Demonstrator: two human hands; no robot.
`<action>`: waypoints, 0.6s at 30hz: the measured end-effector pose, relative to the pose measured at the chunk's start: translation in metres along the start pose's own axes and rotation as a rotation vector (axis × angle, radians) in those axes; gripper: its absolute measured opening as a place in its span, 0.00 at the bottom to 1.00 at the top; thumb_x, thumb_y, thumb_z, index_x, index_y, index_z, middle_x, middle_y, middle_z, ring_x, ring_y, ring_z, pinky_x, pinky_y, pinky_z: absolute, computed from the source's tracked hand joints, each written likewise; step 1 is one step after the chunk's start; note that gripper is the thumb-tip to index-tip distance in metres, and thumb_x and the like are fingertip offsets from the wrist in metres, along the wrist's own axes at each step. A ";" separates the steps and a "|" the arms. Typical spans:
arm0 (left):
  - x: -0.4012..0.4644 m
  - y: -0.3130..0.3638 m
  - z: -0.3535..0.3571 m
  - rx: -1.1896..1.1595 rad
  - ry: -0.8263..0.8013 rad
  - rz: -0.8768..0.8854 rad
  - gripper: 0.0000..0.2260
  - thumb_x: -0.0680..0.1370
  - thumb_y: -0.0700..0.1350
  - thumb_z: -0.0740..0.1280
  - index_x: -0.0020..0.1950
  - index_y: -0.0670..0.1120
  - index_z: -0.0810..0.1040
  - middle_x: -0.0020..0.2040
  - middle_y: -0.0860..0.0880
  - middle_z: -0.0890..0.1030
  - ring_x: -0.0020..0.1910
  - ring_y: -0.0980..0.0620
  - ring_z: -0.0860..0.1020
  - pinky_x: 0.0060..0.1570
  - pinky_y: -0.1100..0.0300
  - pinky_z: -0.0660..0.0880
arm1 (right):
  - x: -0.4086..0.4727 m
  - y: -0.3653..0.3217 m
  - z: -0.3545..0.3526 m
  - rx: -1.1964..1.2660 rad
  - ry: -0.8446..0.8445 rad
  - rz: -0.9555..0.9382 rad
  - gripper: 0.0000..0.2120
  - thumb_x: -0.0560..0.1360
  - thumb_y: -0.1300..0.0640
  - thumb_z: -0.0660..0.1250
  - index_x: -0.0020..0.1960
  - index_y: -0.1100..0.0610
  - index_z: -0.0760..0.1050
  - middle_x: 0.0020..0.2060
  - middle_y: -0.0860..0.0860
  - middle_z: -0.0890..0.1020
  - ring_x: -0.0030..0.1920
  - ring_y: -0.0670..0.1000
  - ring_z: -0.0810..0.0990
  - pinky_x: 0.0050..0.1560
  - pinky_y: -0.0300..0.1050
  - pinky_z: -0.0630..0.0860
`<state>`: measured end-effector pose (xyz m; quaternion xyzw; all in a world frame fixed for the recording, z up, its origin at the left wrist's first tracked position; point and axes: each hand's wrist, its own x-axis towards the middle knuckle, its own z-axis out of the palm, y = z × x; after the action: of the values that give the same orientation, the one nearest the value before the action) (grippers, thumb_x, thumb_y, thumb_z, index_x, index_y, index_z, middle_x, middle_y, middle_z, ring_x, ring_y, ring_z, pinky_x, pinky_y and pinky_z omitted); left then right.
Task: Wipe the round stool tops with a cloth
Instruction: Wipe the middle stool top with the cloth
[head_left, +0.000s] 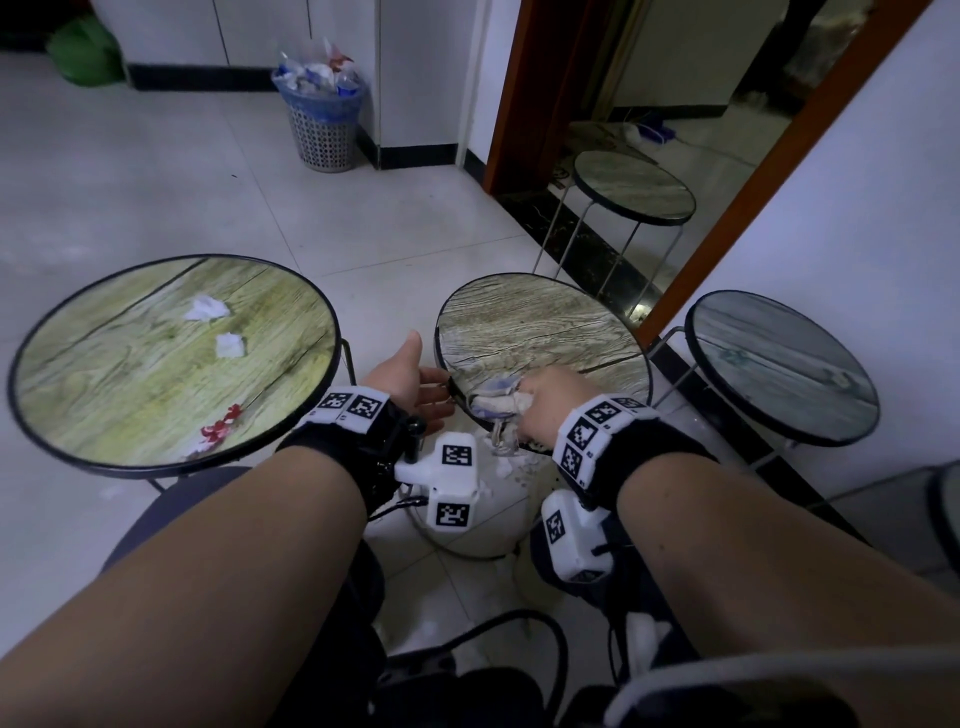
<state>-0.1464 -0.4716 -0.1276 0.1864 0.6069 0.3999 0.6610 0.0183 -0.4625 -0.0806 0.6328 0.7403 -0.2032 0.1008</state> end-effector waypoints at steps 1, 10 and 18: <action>0.001 -0.002 0.001 0.007 0.004 0.004 0.29 0.79 0.64 0.50 0.45 0.42 0.77 0.47 0.43 0.80 0.45 0.45 0.79 0.47 0.54 0.73 | -0.002 0.001 0.000 0.005 -0.006 -0.002 0.03 0.70 0.59 0.69 0.42 0.59 0.79 0.41 0.55 0.81 0.43 0.55 0.81 0.38 0.41 0.74; 0.011 -0.008 0.004 0.104 0.005 0.025 0.29 0.76 0.66 0.51 0.46 0.44 0.81 0.53 0.42 0.80 0.48 0.44 0.81 0.59 0.48 0.73 | -0.007 0.006 0.000 0.020 -0.009 -0.023 0.04 0.69 0.61 0.67 0.37 0.58 0.73 0.31 0.51 0.73 0.31 0.50 0.71 0.30 0.38 0.66; 0.013 -0.006 0.006 0.042 -0.021 -0.002 0.29 0.78 0.65 0.51 0.47 0.42 0.80 0.54 0.41 0.80 0.50 0.44 0.80 0.47 0.53 0.75 | -0.005 0.012 -0.001 0.031 0.002 -0.022 0.04 0.70 0.60 0.67 0.37 0.57 0.74 0.31 0.50 0.75 0.31 0.48 0.72 0.29 0.37 0.66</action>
<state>-0.1393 -0.4634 -0.1395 0.2039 0.6083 0.3845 0.6637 0.0309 -0.4649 -0.0796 0.6262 0.7441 -0.2152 0.0880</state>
